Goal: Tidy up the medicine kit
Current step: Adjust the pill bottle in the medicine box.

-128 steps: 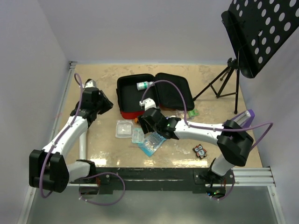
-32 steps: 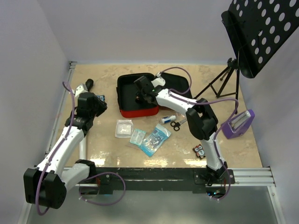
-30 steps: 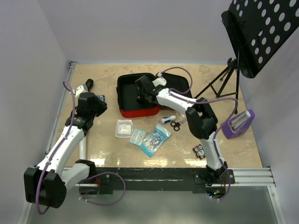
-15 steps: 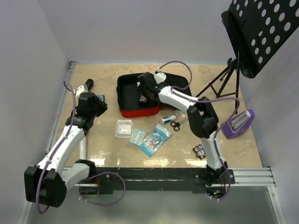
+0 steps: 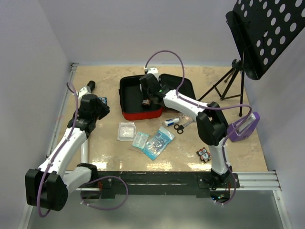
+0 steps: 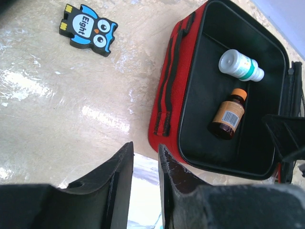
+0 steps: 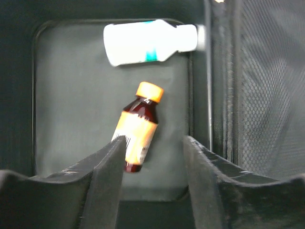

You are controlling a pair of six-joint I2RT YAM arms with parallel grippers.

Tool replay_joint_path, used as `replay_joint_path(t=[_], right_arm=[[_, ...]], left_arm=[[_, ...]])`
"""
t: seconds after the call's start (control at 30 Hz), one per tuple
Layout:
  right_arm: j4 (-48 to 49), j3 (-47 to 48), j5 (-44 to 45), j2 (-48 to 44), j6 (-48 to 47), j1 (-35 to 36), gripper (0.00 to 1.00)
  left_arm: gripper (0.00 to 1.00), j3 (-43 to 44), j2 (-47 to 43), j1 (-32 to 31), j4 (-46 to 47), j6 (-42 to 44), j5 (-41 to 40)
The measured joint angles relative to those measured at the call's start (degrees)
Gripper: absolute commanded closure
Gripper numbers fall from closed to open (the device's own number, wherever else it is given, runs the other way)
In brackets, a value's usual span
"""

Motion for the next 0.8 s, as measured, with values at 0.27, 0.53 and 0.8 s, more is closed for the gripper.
replay_joint_path(t=[0.27,0.53,0.8], right_arm=[[-3.28,1.60,0.37,0.37,-13.64,5.68,0.25],[-8.59,7.89,1.01,6.67,-19.41,6.12,0.23],[-10.54,9.38,-0.17,10.10,-18.60,3.93,0.24]], left_arm=[[0.69,-0.48,1.29,0.00,0.13,0.11,1.42],[0.69,-0.85,1.27,0.00,0.55,0.46,2.19],[0.70,-0.85,1.70,0.00,1.36,0.50,2.73]])
